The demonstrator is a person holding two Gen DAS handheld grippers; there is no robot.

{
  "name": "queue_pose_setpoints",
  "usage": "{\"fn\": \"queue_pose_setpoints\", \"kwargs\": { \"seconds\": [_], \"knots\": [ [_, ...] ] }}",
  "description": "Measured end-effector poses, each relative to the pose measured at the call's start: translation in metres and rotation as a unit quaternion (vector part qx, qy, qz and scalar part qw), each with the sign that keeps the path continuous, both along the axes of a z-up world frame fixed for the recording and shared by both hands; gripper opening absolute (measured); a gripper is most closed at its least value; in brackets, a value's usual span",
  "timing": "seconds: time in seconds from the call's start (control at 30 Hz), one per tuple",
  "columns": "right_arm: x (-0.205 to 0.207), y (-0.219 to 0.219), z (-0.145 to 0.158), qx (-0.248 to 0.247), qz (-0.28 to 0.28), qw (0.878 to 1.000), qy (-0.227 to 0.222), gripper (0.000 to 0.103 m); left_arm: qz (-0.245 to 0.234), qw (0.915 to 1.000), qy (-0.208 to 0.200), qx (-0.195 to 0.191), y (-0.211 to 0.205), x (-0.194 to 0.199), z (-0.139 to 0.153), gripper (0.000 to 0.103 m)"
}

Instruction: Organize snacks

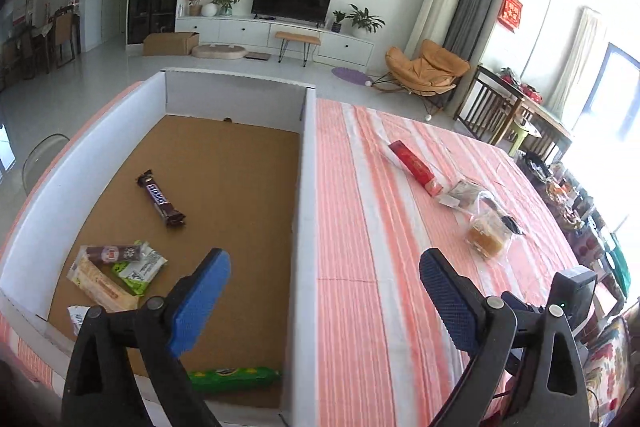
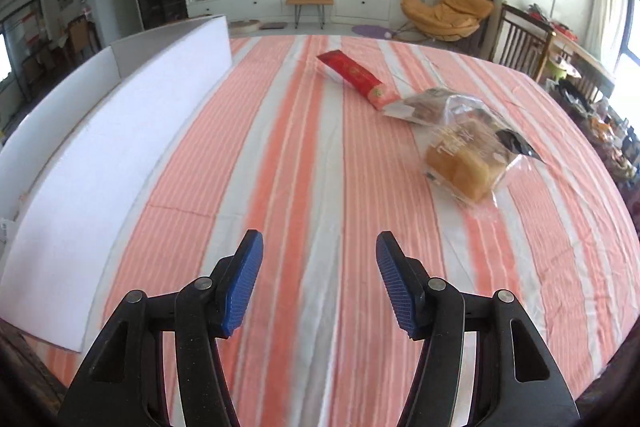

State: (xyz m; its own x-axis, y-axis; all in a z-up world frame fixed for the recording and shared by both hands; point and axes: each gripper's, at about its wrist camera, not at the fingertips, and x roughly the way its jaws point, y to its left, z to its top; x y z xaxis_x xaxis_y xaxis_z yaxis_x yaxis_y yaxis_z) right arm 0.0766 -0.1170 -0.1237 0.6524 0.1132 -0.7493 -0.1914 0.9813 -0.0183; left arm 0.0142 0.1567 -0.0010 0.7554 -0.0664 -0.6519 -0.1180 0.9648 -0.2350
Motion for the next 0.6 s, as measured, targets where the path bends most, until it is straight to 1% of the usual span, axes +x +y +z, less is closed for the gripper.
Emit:
{"fn": "queue_pose_setpoints", "kwargs": {
  "seconds": [0.07, 0.1, 0.13, 0.17, 0.2, 0.23, 0.27, 0.37, 0.5, 0.6],
  "knots": [
    [0.001, -0.038, -0.009, -0.019, -0.058, 0.998, -0.01, 0.062, -0.048, 0.9988, 0.0, 0.0, -0.037, 0.007, -0.001, 0.101],
    [0.004, -0.055, -0.012, -0.009, -0.095, 0.995, -0.003, 0.062, -0.072, 0.9974, 0.009, 0.002, -0.057, 0.015, -0.004, 0.101],
    [0.007, -0.072, -0.01, 0.025, -0.125, 0.992, 0.008, 0.064, -0.094, 0.9954, 0.021, 0.002, -0.076, 0.023, -0.008, 0.101],
    [0.007, -0.086, -0.006, 0.056, -0.147, 0.988, 0.004, 0.063, -0.115, 0.993, 0.029, 0.005, -0.096, 0.028, -0.012, 0.101],
    [0.007, -0.095, -0.004, 0.063, -0.168, 0.984, -0.004, 0.062, -0.128, 0.9911, 0.032, 0.011, -0.111, 0.035, -0.018, 0.101],
    [0.007, -0.101, -0.005, 0.059, -0.188, 0.98, -0.005, 0.063, -0.135, 0.99, 0.035, 0.022, -0.124, 0.042, -0.025, 0.101],
    [0.009, -0.105, -0.007, 0.058, -0.203, 0.977, 0.002, 0.064, -0.136, 0.9893, 0.038, 0.035, -0.137, 0.048, -0.032, 0.101],
    [0.012, -0.108, -0.014, 0.052, -0.221, 0.973, 0.024, 0.064, -0.128, 0.9887, 0.043, 0.064, -0.158, 0.065, -0.058, 0.101],
    [0.012, -0.105, -0.02, 0.039, -0.221, 0.974, 0.033, 0.064, -0.1, 0.9894, 0.057, 0.089, -0.157, 0.087, -0.094, 0.101],
    [0.013, -0.102, -0.023, 0.037, -0.216, 0.975, 0.04, 0.068, -0.082, 0.9897, 0.073, 0.091, -0.146, 0.099, -0.115, 0.101]
  ]
}}
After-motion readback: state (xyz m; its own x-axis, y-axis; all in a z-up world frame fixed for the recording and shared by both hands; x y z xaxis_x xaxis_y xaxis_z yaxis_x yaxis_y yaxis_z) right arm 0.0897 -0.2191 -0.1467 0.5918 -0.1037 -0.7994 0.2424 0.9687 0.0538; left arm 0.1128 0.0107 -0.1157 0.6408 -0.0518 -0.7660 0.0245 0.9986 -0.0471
